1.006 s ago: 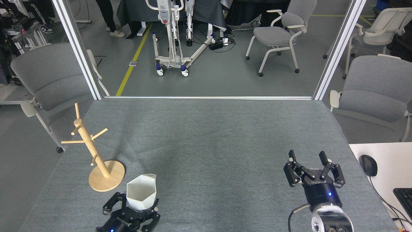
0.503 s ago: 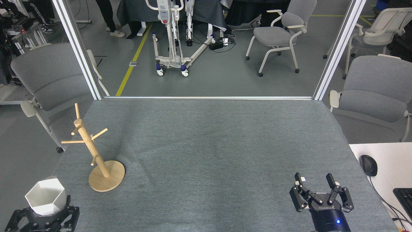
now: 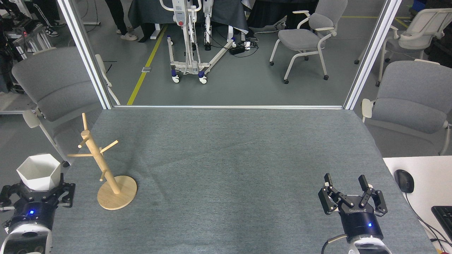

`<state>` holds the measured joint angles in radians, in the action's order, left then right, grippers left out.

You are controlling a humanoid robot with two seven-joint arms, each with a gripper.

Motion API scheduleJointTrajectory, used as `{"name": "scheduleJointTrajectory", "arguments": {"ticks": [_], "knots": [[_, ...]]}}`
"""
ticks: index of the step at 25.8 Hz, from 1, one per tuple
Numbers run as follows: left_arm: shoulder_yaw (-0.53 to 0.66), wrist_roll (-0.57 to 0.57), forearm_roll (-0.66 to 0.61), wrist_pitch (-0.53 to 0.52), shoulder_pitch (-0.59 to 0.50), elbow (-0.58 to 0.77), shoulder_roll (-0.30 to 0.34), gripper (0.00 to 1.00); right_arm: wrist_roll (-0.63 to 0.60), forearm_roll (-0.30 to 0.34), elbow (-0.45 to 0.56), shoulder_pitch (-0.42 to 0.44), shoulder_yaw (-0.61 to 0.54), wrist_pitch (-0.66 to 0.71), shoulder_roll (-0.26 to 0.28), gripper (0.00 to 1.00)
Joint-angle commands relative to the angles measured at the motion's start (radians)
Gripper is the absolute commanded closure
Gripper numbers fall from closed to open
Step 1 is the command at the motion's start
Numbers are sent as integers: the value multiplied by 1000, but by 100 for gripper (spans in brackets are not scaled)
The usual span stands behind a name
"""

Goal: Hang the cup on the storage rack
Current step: 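Bring the cup with the left gripper onto a stand peg, then open the left gripper and pull it back from the stand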

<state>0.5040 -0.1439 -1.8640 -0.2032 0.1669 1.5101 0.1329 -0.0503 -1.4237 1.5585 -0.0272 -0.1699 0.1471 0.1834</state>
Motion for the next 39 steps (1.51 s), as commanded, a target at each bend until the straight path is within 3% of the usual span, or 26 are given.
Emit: {"name": "scheduleJointTrajectory", "arguments": {"ticks": [1, 27, 28, 30, 32, 33, 39], "knots": [[-18, -16, -11, -1, 22, -4, -4, 100, 35, 0, -23, -26, -2, 0, 2, 0], [-147, -17, -92, -4, -4, 9, -15, 100, 35, 0, -69, -60, -23, 2, -12, 0], [-151, -17, -92, -1, -4, 5, -16, 87, 32, 0, -69, -60, -22, 5, -5, 0], [-151, -17, -95, 4, -3, -5, -18, 39, 30, 0, -71, -62, -20, 8, -5, 0], [-151, -14, -93, 4, -3, -8, -24, 14, 30, 0, -71, -63, -19, 5, -13, 1], [-151, -11, -93, 4, -3, -8, -25, 8, 30, 0, -71, -63, -16, 5, -13, 1], [-151, -3, -92, 4, -3, -51, -27, 2, 30, 0, -71, -63, 9, 5, -13, 1]]}}
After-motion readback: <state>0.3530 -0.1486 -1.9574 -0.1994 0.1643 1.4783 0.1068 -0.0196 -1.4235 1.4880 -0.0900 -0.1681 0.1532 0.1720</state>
